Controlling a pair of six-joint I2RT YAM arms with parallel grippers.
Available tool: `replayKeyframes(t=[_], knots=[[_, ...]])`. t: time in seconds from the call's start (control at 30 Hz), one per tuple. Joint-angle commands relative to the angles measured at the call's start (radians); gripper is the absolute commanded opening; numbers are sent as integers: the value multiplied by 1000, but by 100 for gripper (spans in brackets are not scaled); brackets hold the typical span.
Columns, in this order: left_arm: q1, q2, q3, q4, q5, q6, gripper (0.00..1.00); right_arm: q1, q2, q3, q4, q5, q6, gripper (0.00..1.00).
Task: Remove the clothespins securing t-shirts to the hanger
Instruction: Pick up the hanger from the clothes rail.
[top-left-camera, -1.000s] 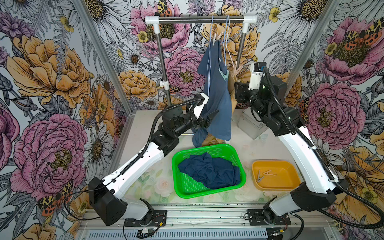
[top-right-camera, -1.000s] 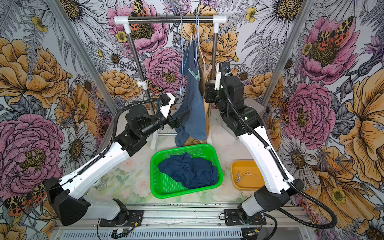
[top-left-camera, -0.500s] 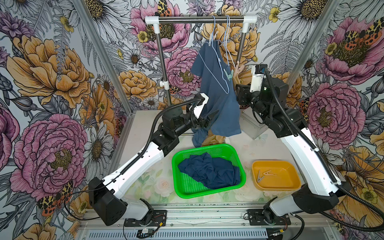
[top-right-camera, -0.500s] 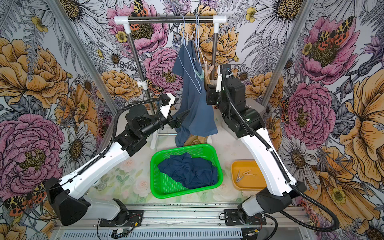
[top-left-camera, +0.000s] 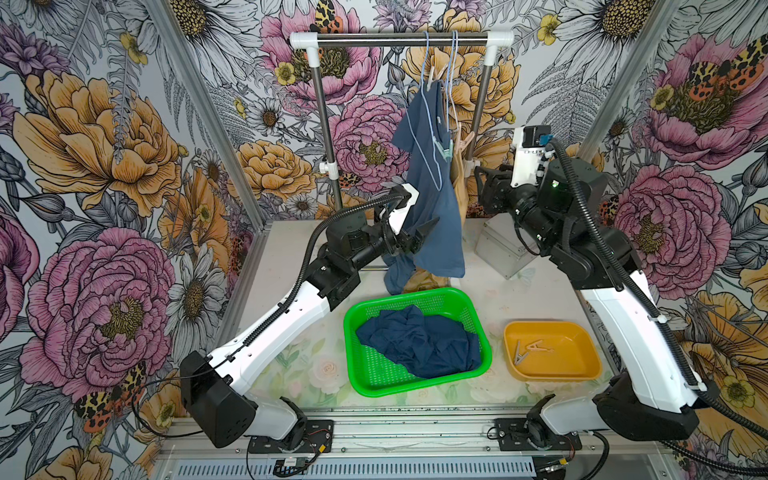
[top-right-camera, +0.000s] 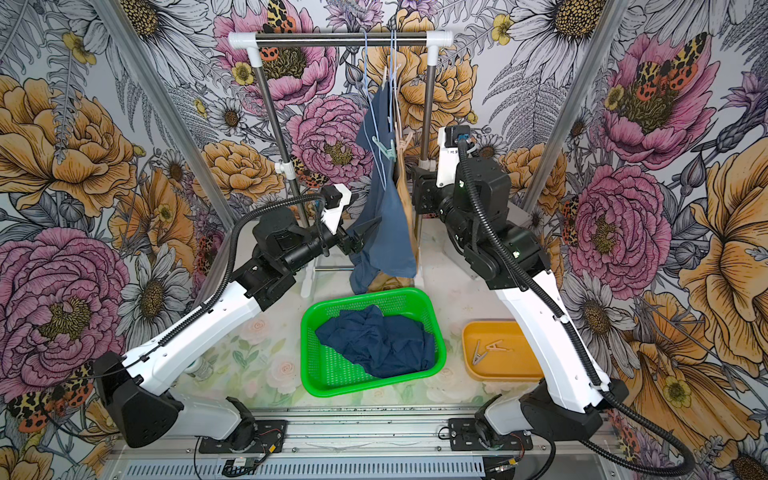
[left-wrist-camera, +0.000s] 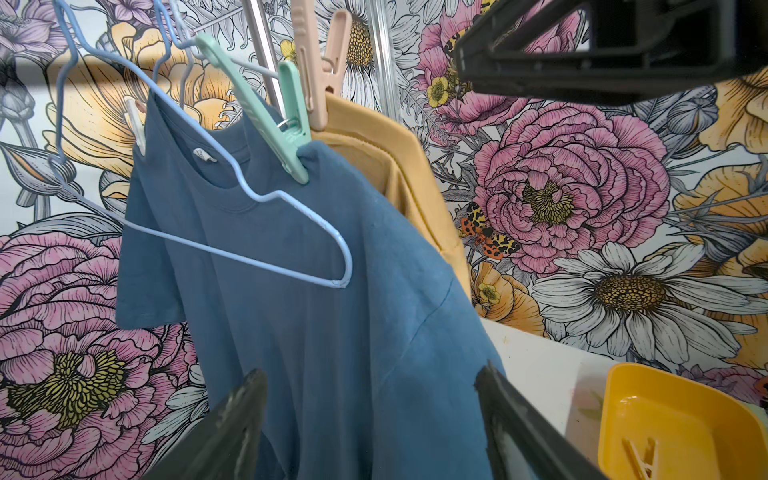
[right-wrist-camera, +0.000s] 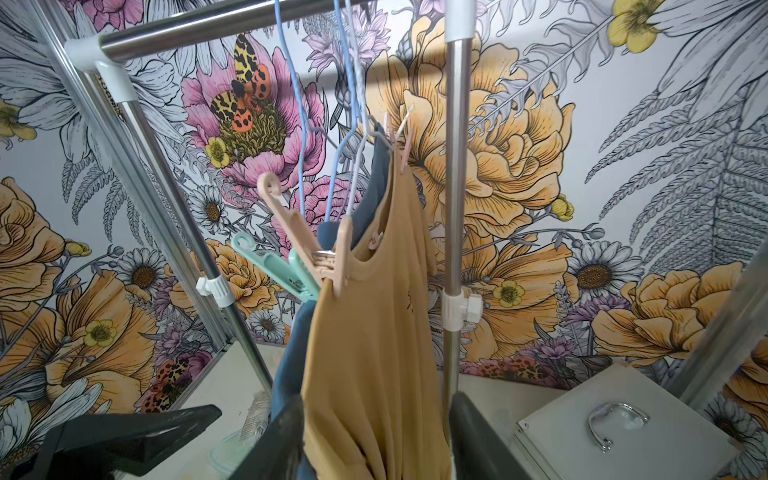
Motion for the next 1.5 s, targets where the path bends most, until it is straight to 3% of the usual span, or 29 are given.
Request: replayKeyframes(t=[0.0, 0.2, 0.37, 0.5, 0.83, 0.93, 1.07, 1.13, 1.47], knots=[[-4, -10, 15, 20, -15, 22, 80, 8, 33, 46, -26, -36, -21, 62], [-4, -13, 13, 20, -17, 21, 81, 14, 97, 91, -29, -36, -20, 67], [-4, -16, 16, 20, -18, 24, 81, -13, 130, 113, -29, 35, 3, 64], [-6, -23, 19, 20, -18, 25, 81, -32, 151, 127, -29, 23, 6, 61], [-46, -39, 95, -10, -72, 78, 81, -63, 252, 218, -29, -3, 1, 41], [-48, -22, 161, -36, -96, 99, 81, -69, 265, 227, -29, -11, 5, 32], [-31, 16, 258, -68, -104, 116, 81, -71, 267, 236, -28, 0, 11, 7], [-22, 39, 305, -74, -97, 118, 81, -72, 262, 247, -28, 17, 11, 0], [17, 250, 671, -198, -42, 101, 82, -78, 249, 306, -27, 44, -30, 0]])
